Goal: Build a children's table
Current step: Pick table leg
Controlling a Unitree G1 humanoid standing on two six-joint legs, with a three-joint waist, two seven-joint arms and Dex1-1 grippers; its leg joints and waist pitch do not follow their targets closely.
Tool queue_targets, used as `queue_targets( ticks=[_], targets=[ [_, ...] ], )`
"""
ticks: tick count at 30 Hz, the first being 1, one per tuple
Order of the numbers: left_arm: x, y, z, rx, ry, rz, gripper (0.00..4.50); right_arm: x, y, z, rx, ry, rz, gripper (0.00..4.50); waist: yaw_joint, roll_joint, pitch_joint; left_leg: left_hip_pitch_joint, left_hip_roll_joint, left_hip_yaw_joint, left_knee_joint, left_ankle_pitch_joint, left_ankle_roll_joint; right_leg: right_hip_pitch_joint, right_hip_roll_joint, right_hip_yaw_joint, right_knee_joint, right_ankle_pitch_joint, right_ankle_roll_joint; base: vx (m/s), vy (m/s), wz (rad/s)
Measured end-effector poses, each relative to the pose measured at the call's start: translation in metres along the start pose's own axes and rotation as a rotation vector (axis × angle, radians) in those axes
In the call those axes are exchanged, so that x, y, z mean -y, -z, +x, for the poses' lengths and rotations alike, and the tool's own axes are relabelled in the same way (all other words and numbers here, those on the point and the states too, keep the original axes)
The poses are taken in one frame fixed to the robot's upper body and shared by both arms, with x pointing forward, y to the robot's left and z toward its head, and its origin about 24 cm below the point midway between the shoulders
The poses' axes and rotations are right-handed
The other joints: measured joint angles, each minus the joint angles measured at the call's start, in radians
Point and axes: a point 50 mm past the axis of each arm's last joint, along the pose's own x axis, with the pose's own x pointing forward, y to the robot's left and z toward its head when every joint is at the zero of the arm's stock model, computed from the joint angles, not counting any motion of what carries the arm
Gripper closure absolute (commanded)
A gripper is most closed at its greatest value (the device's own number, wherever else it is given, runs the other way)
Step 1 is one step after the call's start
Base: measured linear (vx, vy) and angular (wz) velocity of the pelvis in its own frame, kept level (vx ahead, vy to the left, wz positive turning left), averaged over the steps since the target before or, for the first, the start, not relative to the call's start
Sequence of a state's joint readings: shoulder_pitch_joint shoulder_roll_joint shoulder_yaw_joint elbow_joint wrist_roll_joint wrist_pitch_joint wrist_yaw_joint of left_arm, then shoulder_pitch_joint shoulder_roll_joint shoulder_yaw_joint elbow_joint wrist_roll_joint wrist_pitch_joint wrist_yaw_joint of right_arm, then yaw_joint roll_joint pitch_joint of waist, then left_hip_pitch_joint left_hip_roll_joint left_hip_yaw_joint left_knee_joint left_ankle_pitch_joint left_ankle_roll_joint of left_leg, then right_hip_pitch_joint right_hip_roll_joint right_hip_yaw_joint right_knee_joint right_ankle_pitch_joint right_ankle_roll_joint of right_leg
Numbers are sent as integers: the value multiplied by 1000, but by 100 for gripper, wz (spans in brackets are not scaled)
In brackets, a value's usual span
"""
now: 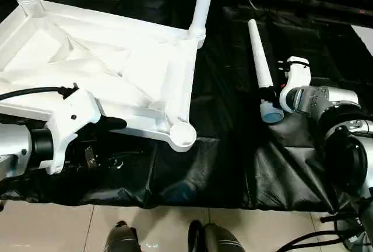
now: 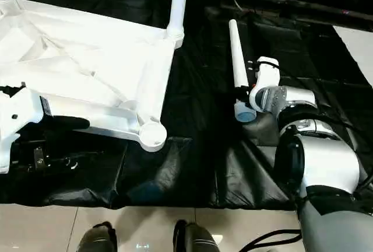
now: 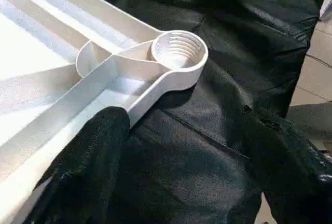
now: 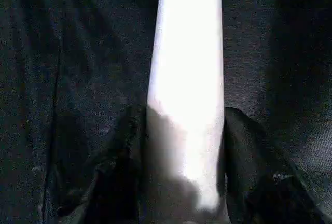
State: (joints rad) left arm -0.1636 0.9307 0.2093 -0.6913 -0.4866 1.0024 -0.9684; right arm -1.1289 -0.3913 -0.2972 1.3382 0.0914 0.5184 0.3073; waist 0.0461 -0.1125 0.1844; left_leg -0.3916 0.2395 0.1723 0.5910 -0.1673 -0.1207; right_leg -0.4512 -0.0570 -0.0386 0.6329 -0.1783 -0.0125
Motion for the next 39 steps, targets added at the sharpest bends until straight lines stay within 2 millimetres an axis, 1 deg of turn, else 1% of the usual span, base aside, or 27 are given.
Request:
queue_targets(
  ticks=[5, 8, 9, 11, 12, 14, 15, 16, 17, 18, 20, 21, 22, 24, 27, 28, 30, 32, 33, 35, 36, 38, 39],
  targets=[
    [-8, 1, 6, 7, -18, 6, 58, 6, 3, 0, 37, -2, 80, 262, 9, -2, -2, 3, 0, 0, 2, 1, -2, 1, 0, 1, 5, 0, 0, 0, 0, 0],
    [-19, -3, 13, 44, -75, 8, 58, 6, 4, 1, 78, -45, 148, 262, 14, 2, -3, 5, 0, 0, 5, 3, -4, 0, 0, 1, 13, 0, -1, 0, 0, 0],
    [-24, -5, 16, 60, -107, 10, 58, 2, 4, 2, 96, -81, 172, 262, 15, 4, -3, 5, 0, -1, 6, 4, -6, 0, 0, 1, 15, 0, -2, 0, 0, 0],
    [-32, -9, 23, 113, -169, 0, 58, -1, 0, 2, 135, -128, 203, 262, 16, 12, -6, 5, 0, -1, 6, 6, -5, 0, 0, 0, 16, 1, -4, 0, 0, 0],
    [-38, -12, 30, 150, -210, -14, 58, -1, -3, 1, 167, -156, 218, 262, 19, 21, -12, 4, 1, -2, 8, 6, -4, 0, 0, 0, 16, 2, -5, 0, 0, 0],
    [-43, -16, 40, 195, -264, -38, 58, -3, -9, -1, 223, -204, 221, 262, 23, 32, -21, 3, 1, -2, 10, 6, -4, 1, 0, 0, 17, 2, -5, 0, 0, 0],
    [-46, -18, 47, 231, -285, -67, 58, -4, -13, -2, 269, -230, 223, 262, 26, 39, -28, 3, 1, -2, 12, 6, -3, 1, 0, 0, 17, 2, -5, 0, 0, 0],
    [-48, -19, 53, 248, -295, -87, 31, -4, -17, -4, 307, -251, 225, 262, 30, 44, -33, 3, 1, -2, 12, 6, -2, 1, 0, 0, 18, 2, -6, 0, 0, 0],
    [-49, -21, 58, 266, -302, -100, 31, -4, -22, -6, 346, -271, 230, 262, 33, 47, -35, 3, 1, -2, 12, 7, 0, 1, -1, 0, 19, 3, -6, 0, 0, 0],
    [-50, -24, 66, 288, -296, -129, 24, -4, -28, -9, 412, -309, 263, 262, 41, 53, -39, 3, 1, -2, 14, 7, 1, 1, -1, 0, 20, 3, -6, 0, 0, 0],
    [-50, -26, 76, 311, -282, -167, 11, -7, -36, -13, 485, -361, 297, 262, 45, 65, -46, 3, 1, -2, 16, 7, 2, 1, -1, 0, 22, 4, -7, 0, 0, 0],
    [-51, -29, 84, 338, -268, -203, 11, -5, -38, -17, 542, -398, 313, 262, 48, 72, -51, 3, 1, -2, 17, 8, 3, 1, -1, 0, 23, 4, -7, 0, 0, 0],
    [-52, -32, 89, 355, -265, -220, 0, -5, -38, -19, 575, -430, 320, 262, 52, 77, -54, 3, 1, -3, 18, 8, 3, 1, -1, 0, 23, 5, -7, 0, 0, 0],
    [-55, -37, 98, 383, -263, -252, 0, -9, -32, -21, 615, -504, 323, 262, 55, 89, -62, 3, 1, -3, 20, 10, 5, 2, -1, 0, 23, 8, -8, 0, 0, 0],
    [-54, -49, 110, 460, -224, -314, 0, -12, -17, -26, 642, -605, 326, 262, 56, 97, -67, 3, 0, -3, 21, 13, 7, 3, -2, 0, 23, 12, -8, 0, 0, 0],
    [-52, -50, 113, 480, -210, -337, 0, -12, -14, -29, 647, -633, 322, 262, 57, 98, -67, 3, 0, -3, 21, 14, 8, 3, -2, 0, 23, 12, -8, 0, 0, 0],
    [-49, -52, 121, 530, -169, -415, 0, -17, -3, -39, 653, -746, 307, 262, 55, 100, -69, 4, 0, -3, 22, 16, 10, 4, -2, 0, 21, 15, -7, 0, 0, 0],
    [-49, -54, 125, 564, -144, -486, 0, -17, 1, -48, 664, -818, 310, 262, 54, 100, -69, 5, 1, -3, 22, 17, 11, 7, -2, 0, 19, 18, -6, 0, 0, 0],
    [-49, -54, 128, 574, -129, -519, 0, -18, 3, -53, 668, -855, 316, 262, 49, 99, -70, 7, 0, -3, 22, 17, 11, 10, -2, -1, 15, 20, -4, 0, 0, 0],
    [-46, -57, 131, 620, -71, -597, 0, -20, 10, -67, 676, -944, 312, 263, 49, 94, -74, 7, 0, -3, 20, 17, 12, 11, -2, -1, 12, 19, 1, 0, 0, 0],
    [-44, -58, 132, 638, -44, -626, 0, -24, 15, -71, 665, -989, 313, 263, 46, 90, -76, 8, 0, -3, 21, 18, 12, 12, -2, -1, 12, 19, 2, 0, 0, 0],
    [-42, -64, 134, 687, 7, -682, 0, -34, 21, -78, 621, -1087, 308, 263, 40, 79, -83, 8, 0, -3, 21, 18, 12, 12, -2, -1, 12, 19, 2, 0, 0, 0],
    [-40, -69, 134, 714, 43, -700, 0, -42, 24, -81, 589, -1141, 292, 263, 40, 74, -86, 8, 0, -4, 21, 18, 12, 13, -2, -2, 10, 19, 3, 0, 0, 0]
  ],
)
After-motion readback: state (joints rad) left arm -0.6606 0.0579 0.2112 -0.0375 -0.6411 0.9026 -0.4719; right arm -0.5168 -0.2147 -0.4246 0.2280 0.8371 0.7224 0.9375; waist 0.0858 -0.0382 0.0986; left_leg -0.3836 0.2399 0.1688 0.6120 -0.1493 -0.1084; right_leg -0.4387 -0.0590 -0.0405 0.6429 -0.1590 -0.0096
